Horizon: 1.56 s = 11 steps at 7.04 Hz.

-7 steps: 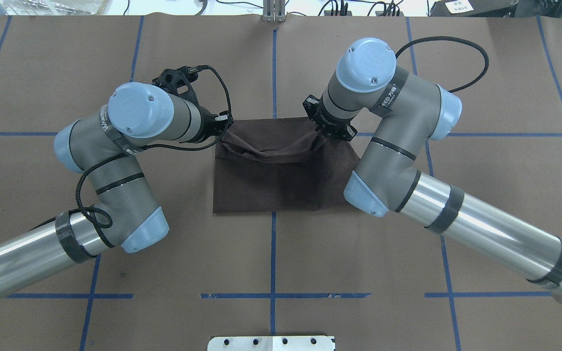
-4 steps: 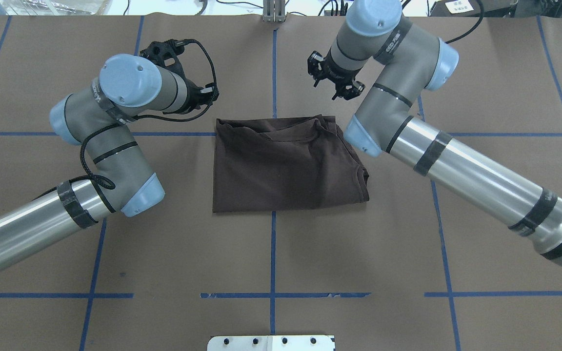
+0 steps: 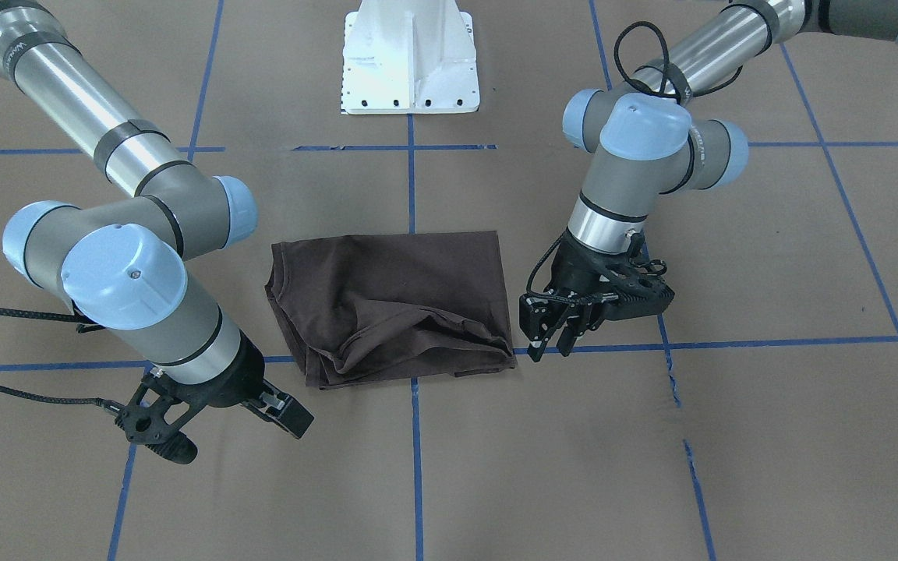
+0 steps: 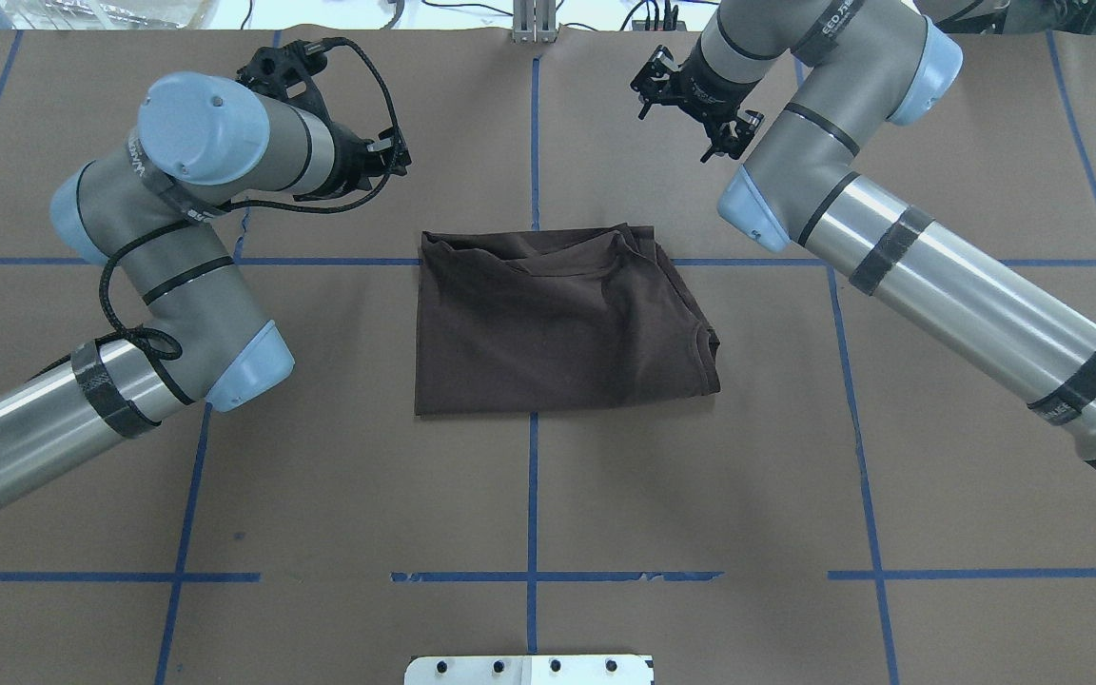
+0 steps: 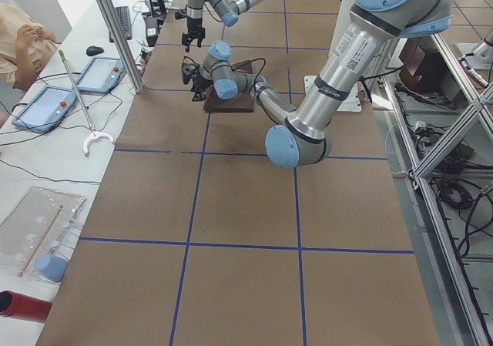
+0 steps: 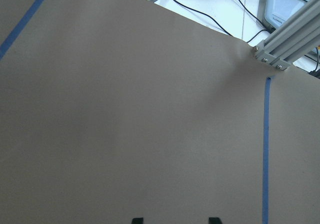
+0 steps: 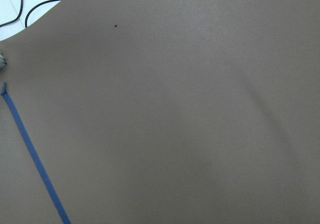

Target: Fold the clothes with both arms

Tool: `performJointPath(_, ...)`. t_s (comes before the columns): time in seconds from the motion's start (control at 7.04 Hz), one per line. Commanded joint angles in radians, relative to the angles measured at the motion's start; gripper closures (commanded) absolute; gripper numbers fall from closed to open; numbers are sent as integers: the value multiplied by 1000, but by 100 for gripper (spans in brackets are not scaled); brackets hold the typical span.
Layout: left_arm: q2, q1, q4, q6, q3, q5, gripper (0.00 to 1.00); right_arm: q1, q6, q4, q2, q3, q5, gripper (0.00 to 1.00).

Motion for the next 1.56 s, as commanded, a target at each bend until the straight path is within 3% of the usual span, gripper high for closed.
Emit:
performJointPath(0.0, -11, 80, 15, 121, -8, -74, 100, -5, -2, 5, -13, 14, -1, 1)
performJointPath(0.28, -25, 152, 41, 327, 1, -88, 100, -5, -2, 3, -30, 45, 1, 0)
performJointPath(0.57, -125, 172, 41, 330, 93, -109, 100, -3, -7, 5, -36, 60, 1, 0)
performJointPath(0.71, -191, 174, 31, 331, 189, -109, 100, -3, -16, 3, -115, 153, 4, 0)
performJointPath(1.14, -229, 154, -13, 346, 275, -99, 100, 39, -63, -2, -342, 375, 31, 0)
performJointPath(1.42, -290, 35, -176, 427, 497, -99, 100, 55, -97, -3, -416, 442, 52, 0)
